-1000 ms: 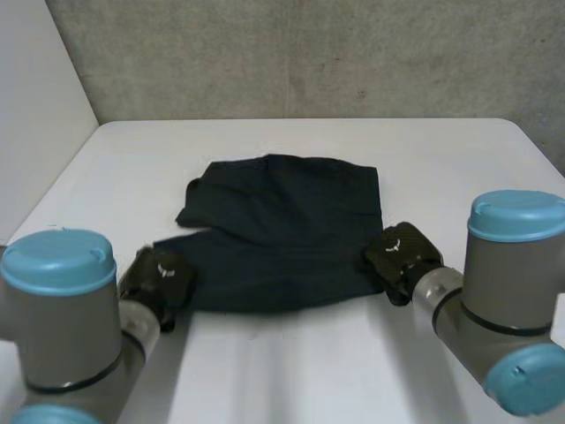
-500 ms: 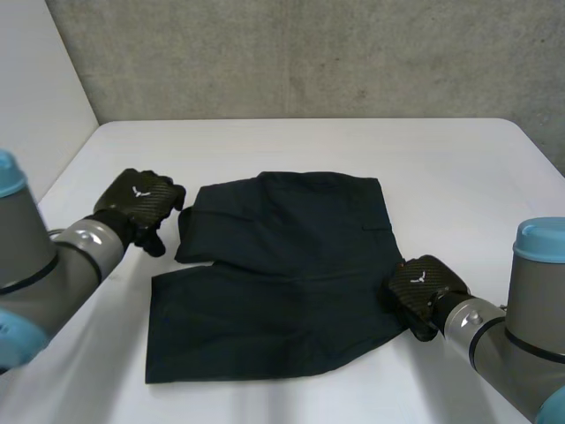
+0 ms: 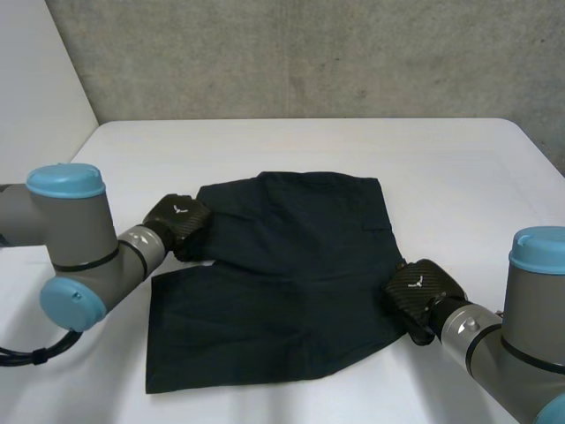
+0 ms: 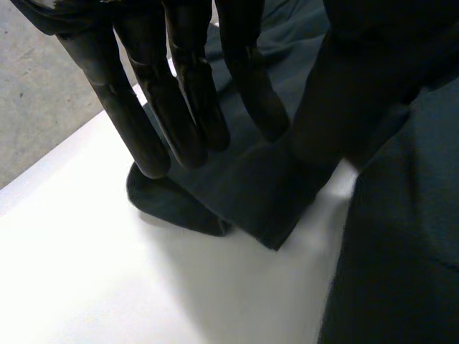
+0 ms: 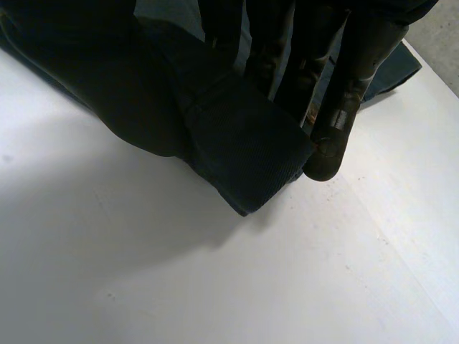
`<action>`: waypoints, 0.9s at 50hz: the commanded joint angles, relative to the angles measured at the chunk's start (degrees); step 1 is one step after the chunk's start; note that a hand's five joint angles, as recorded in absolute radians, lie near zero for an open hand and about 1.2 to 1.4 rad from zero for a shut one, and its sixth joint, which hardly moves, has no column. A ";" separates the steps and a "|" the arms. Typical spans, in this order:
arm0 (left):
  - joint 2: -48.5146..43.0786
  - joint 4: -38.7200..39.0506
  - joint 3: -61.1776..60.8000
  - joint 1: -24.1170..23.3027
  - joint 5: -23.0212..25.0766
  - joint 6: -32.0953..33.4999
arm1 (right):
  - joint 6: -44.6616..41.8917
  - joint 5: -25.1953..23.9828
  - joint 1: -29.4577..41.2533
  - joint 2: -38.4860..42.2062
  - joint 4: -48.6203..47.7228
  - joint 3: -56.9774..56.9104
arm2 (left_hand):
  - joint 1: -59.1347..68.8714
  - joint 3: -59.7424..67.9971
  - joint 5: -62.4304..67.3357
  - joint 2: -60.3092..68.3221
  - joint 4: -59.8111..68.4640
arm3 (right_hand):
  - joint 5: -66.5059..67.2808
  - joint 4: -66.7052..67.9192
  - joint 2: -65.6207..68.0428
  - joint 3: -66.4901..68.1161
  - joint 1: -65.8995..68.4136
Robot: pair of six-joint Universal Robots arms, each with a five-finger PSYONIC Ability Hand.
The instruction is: Fold the shorts.
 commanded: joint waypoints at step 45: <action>43.40 -16.42 -35.86 -13.60 -11.95 -11.04 | 16.61 -0.15 1.18 -0.09 0.29 -1.45 | -20.58 -19.70 -18.83 -19.93 -19.36 | 13.89 11.61 12.59 12.71 23.33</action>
